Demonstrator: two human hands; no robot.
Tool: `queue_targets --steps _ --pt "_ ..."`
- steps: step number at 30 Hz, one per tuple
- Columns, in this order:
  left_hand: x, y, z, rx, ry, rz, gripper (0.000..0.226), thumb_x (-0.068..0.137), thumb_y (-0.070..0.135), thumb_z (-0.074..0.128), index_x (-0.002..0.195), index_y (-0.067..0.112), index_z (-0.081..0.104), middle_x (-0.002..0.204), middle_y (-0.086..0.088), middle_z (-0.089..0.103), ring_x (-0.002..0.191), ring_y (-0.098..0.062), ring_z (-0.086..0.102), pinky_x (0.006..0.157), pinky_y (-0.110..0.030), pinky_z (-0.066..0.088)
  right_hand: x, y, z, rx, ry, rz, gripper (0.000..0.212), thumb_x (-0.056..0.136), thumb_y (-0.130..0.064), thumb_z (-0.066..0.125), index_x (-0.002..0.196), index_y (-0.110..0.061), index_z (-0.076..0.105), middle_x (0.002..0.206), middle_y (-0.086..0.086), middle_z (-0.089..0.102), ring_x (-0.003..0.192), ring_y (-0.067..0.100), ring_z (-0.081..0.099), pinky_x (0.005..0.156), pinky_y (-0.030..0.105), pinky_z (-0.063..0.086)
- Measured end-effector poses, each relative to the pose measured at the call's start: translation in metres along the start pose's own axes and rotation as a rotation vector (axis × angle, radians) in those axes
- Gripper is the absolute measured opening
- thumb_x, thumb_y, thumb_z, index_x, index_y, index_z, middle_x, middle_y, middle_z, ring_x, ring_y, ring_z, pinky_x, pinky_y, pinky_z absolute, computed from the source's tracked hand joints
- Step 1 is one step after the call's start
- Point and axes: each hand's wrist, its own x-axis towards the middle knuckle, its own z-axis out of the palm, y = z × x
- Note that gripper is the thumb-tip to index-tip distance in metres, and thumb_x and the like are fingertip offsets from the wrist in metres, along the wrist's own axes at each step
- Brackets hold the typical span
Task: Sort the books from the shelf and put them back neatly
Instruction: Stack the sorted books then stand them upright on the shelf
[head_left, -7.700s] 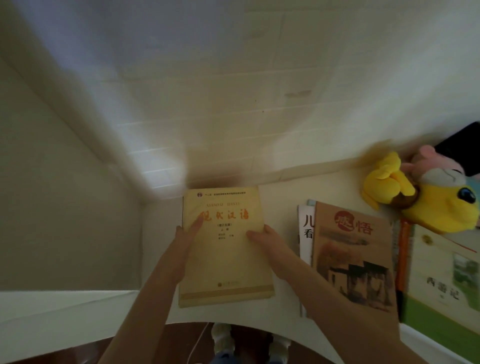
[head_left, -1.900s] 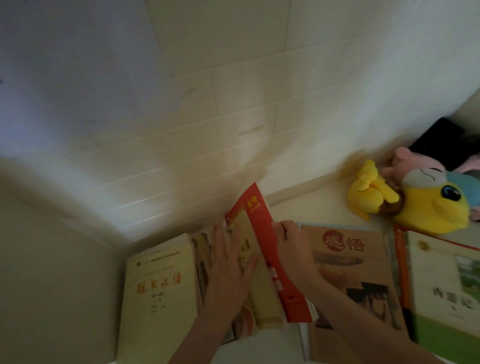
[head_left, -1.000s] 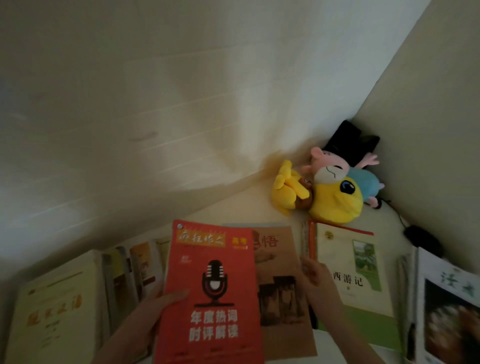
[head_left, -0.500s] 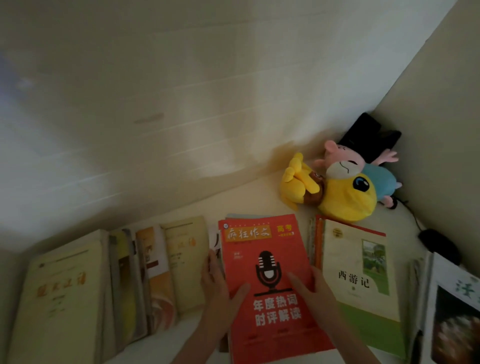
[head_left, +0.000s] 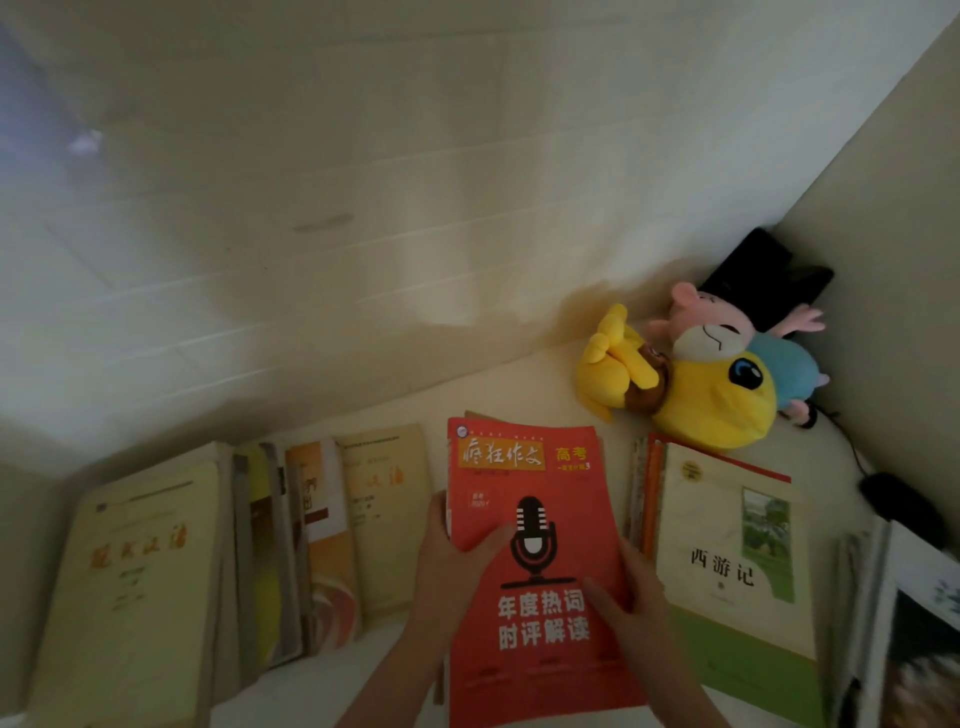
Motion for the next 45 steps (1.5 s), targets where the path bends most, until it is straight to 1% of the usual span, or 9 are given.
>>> queue_targets --steps 7,12,17,23,30,34,37,40,45 --pt "-0.004 -0.004 -0.007 -0.074 -0.090 0.019 0.051 0.076 0.034 0.071 0.123 0.035 0.050 0.108 0.011 0.069 0.093 -0.007 0.069 0.078 -0.028 0.058 0.001 -0.001 -0.002 0.165 -0.015 0.046 0.079 0.063 -0.044 0.085 0.131 -0.039 0.046 0.131 0.003 0.054 0.112 0.023 0.060 0.092 0.048 0.052" --pt "0.000 -0.011 -0.008 -0.021 -0.053 0.077 0.059 0.085 0.020 0.068 0.131 0.037 0.036 0.112 0.015 0.063 0.089 0.005 0.065 0.072 -0.015 0.054 -0.001 -0.007 -0.010 0.345 -0.104 0.030 0.067 0.073 -0.007 0.077 0.130 -0.027 0.050 0.113 0.006 0.070 0.094 0.029 0.070 0.075 0.039 0.059" --pt "-0.005 -0.003 -0.009 -0.169 -0.097 0.025 0.037 0.084 0.038 0.062 0.121 0.036 0.056 0.106 0.008 0.071 0.095 -0.010 0.069 0.081 -0.031 0.057 -0.001 -0.007 -0.018 0.484 -0.200 0.104 0.091 0.053 -0.035 0.091 0.133 -0.031 0.049 0.117 0.008 0.069 0.098 0.036 0.068 0.078 0.047 0.057" --pt "0.002 -0.006 -0.023 -0.349 -0.061 -0.121 0.047 0.086 0.044 0.051 0.122 0.016 0.062 0.106 -0.011 0.072 0.097 -0.031 0.069 0.089 -0.046 0.053 0.007 -0.009 -0.013 0.336 -0.092 0.097 0.037 0.085 -0.005 0.065 0.118 -0.021 0.055 0.093 0.009 0.074 0.075 0.030 0.072 0.057 0.033 0.058" --pt "0.004 -0.016 -0.028 -0.317 0.074 -0.075 0.043 0.088 0.018 0.062 0.128 0.028 0.049 0.104 -0.009 0.071 0.094 -0.030 0.069 0.085 -0.050 0.055 0.000 -0.022 -0.031 0.064 0.120 -0.096 0.037 0.091 -0.003 0.058 0.121 -0.024 0.053 0.109 -0.001 0.062 0.082 -0.004 0.064 0.059 0.008 0.048" --pt "0.007 -0.019 -0.031 -0.281 0.030 -0.121 0.026 0.085 0.025 0.067 0.111 0.023 0.065 0.105 -0.006 0.073 0.093 -0.029 0.070 0.088 -0.052 0.054 0.004 -0.023 -0.062 0.122 0.188 -0.046 0.036 0.092 -0.009 0.058 0.123 -0.028 0.052 0.102 0.012 0.069 0.074 0.024 0.069 0.064 0.033 0.054" --pt "0.005 -0.015 -0.028 -0.337 0.005 -0.137 0.033 0.079 0.027 0.071 0.110 0.019 0.067 0.100 -0.007 0.074 0.090 -0.031 0.071 0.085 -0.049 0.055 0.004 -0.019 -0.076 0.248 0.193 0.007 0.043 0.073 -0.038 0.079 0.110 -0.036 0.059 0.094 0.013 0.072 0.071 0.034 0.070 0.066 0.043 0.057" --pt "0.004 -0.014 -0.025 -0.376 -0.012 -0.146 0.028 0.084 0.023 0.067 0.111 0.020 0.064 0.099 -0.006 0.074 0.088 -0.028 0.072 0.080 -0.044 0.056 0.005 -0.013 -0.079 0.247 0.133 0.017 0.087 0.028 -0.071 0.085 0.105 -0.038 0.061 0.089 0.008 0.074 0.071 0.033 0.071 0.059 0.040 0.058" --pt "0.006 -0.013 -0.021 -0.255 -0.068 -0.135 0.044 0.074 0.025 0.076 0.115 0.020 0.061 0.104 -0.005 0.073 0.091 -0.023 0.072 0.084 -0.047 0.056 0.006 -0.005 -0.057 0.104 0.063 -0.001 0.037 0.090 -0.015 0.061 0.123 -0.025 0.048 0.099 0.003 0.068 0.070 0.012 0.071 0.056 0.022 0.055"
